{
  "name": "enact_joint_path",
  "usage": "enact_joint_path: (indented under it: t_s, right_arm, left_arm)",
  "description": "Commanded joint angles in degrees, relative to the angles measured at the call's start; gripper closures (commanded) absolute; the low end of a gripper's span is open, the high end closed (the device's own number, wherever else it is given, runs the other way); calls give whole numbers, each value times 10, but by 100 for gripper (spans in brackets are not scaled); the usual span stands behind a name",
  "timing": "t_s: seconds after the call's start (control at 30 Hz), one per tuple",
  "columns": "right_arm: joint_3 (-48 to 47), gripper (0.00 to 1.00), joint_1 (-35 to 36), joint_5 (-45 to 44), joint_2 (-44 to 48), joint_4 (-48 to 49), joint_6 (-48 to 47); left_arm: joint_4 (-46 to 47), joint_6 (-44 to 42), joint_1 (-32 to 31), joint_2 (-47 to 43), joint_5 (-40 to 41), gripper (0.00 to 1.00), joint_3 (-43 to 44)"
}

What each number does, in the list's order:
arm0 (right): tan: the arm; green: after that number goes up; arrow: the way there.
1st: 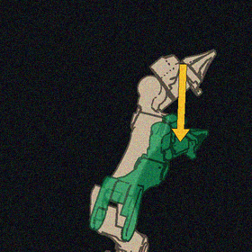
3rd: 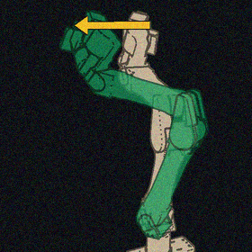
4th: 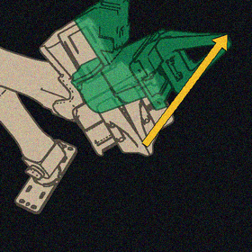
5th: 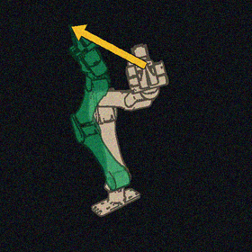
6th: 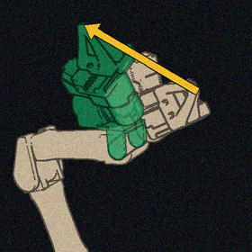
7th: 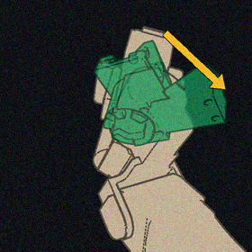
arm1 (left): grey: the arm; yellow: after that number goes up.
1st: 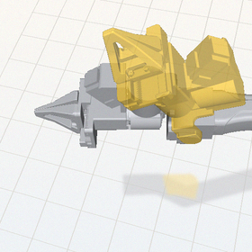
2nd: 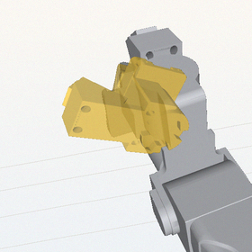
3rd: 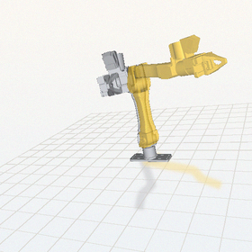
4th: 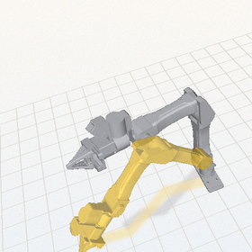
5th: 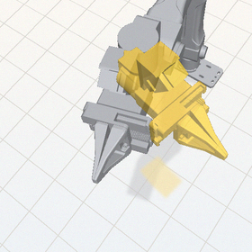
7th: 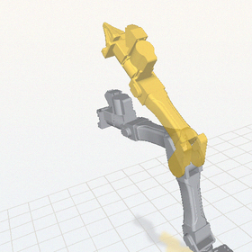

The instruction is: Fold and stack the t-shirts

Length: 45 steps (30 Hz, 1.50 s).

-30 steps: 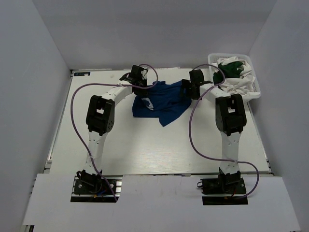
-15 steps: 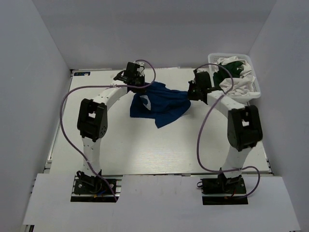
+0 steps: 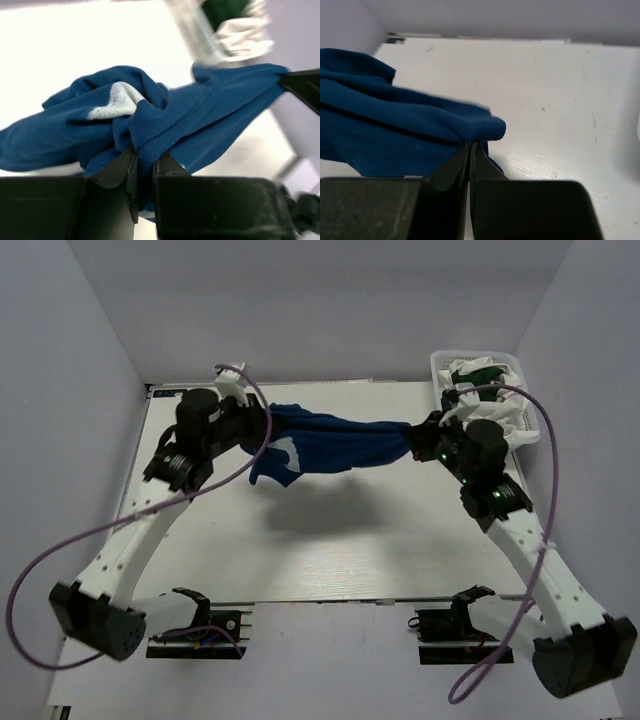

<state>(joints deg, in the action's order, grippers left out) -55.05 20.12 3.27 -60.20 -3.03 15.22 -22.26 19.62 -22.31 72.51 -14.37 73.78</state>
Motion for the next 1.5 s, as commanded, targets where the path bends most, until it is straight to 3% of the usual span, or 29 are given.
enact_joint_path:
  t_s: [0.0,0.13,0.23,0.33,0.37,0.4,0.47,0.5,0.57,0.6,0.63,0.8,0.93,1.03,1.17,1.33,1.43,1.47]
  right_arm:
    - [26,100,1,57,90,22,-8]
    - [47,100,-3,47,91,31,17]
    - [31,100,-5,1,20,-11,41]
    - [11,100,-19,-48,-101,-26,45]
    - [-2,100,-28,-60,-162,-41,41]
    - [-65,100,-31,-65,-221,-71,39]
    - [-109,100,-41,-92,-288,-137,33]
    - [-156,89,-44,-92,-303,-151,16]
    - [-162,63,-39,-85,-308,-151,7]
    - [-149,32,-37,-86,-297,-143,-1]
    - [-123,12,-34,-78,-254,-129,-2]
    - [8,10,-28,29,-156,-33,-6]
    - [90,10,1,25,-111,-53,9]
    - [131,10,26,10,-92,-78,23]
    - [169,10,58,-9,-94,-105,52]
    - [167,10,108,-29,-135,-122,67]
    - [145,10,139,-84,-179,-146,77]
    - [143,10,159,-93,-190,-150,79]
  left_arm:
    - [37,26,3,-105,-32,88,-44]
    - [5,43,3,-124,19,85,-57]
    - [-30,54,3,-61,74,80,-33]
    - [-28,21,16,62,74,32,-17]
    - [-44,15,16,101,83,1,22]
    - [-70,15,16,183,130,0,54]
    - [-166,27,16,255,171,0,150]
    - [-193,36,16,281,191,0,172]
    - [-192,47,16,287,196,0,151]
    - [-175,53,16,270,196,0,124]
    - [-156,72,16,224,196,0,57]
    - [-101,170,9,72,198,0,-149]
    - [-87,215,3,-9,151,0,-297]
    - [-53,215,3,-25,131,0,-355]
    - [-17,191,-8,23,109,0,-371]
    - [-6,191,-13,69,120,20,-371]
    - [0,191,-13,76,125,45,-366]
    - [0,191,-13,76,125,65,-359]
